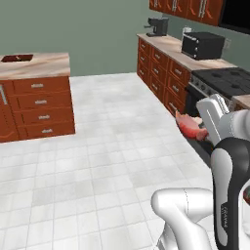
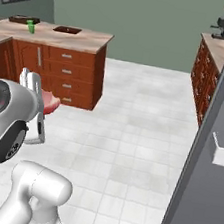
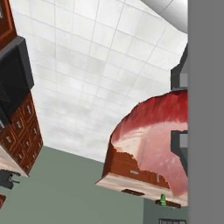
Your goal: Gather the squash and potato from the fridge and place them on a tray on the dining counter. Then gather the chicken drumstick and steak from the fridge and place them on the other tray.
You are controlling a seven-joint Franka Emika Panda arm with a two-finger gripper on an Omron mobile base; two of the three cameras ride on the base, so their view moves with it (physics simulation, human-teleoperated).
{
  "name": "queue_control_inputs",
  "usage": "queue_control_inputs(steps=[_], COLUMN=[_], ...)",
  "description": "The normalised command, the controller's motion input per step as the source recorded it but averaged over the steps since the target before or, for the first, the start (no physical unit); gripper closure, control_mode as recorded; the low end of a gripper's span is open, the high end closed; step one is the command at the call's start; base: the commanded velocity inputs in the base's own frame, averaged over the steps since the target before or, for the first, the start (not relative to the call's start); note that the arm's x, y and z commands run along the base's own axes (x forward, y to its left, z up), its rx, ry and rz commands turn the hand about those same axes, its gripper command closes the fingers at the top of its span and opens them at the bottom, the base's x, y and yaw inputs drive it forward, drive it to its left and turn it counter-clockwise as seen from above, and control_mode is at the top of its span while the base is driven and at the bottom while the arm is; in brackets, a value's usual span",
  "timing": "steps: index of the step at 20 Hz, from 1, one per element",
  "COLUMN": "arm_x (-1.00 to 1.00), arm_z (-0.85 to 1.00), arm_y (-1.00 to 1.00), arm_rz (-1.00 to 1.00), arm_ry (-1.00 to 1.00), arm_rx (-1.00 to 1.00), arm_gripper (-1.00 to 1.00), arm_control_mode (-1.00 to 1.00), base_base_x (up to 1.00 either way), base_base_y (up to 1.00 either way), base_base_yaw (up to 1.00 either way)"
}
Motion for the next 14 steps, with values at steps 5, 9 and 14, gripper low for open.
queue_control_inputs(steps=[5,9,14], arm_x=[0.00,0.00,0.00], arm_z=[0.00,0.00,0.00], arm_y=[0.00,0.00,0.00], arm_rz=[0.00,0.00,0.00], arm_ry=[0.00,0.00,0.00], arm_rx=[0.00,0.00,0.00], arm_gripper=[1.00,1.00,1.00], arm_control_mode=[1.00,1.00,1.00], base_base_x=[0.17,0.62,0.77], base_base_y=[0.00,-0.05,-0.02], base_base_yaw=[0.34,0.19,0.12])
